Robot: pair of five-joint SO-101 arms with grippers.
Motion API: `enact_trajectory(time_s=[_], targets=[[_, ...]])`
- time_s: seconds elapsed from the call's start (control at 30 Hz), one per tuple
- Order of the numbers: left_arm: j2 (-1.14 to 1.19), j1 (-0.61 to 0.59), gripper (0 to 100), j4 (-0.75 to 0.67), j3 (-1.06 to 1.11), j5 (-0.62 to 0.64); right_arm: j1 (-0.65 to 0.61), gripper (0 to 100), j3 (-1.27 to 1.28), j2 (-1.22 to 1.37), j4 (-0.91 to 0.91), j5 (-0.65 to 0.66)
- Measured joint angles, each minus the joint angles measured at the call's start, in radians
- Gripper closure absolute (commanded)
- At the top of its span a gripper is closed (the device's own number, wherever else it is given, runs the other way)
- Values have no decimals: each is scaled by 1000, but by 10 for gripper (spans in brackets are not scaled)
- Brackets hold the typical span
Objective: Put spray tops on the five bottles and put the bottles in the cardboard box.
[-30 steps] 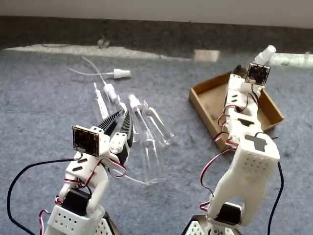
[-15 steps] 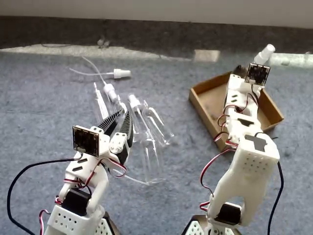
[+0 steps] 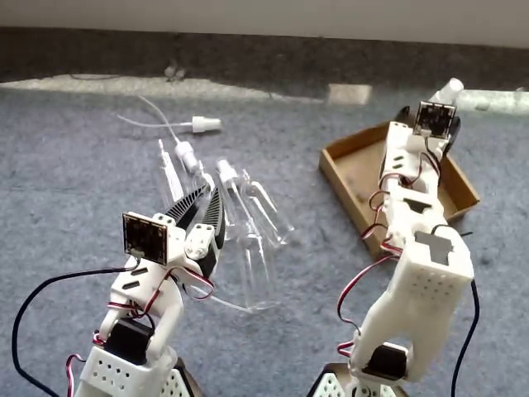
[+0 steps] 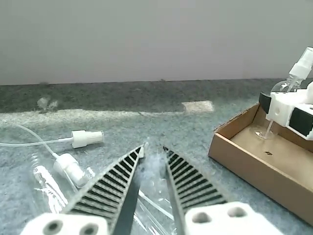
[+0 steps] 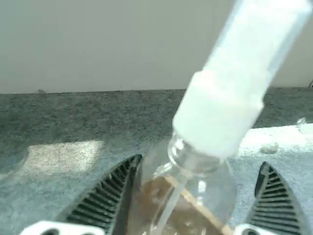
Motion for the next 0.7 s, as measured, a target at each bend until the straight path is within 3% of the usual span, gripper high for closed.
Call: enact_trajectory(time_s=[0.7], targets=[[0,0,995,0,0,0,-21,682,6,-311,341,0]])
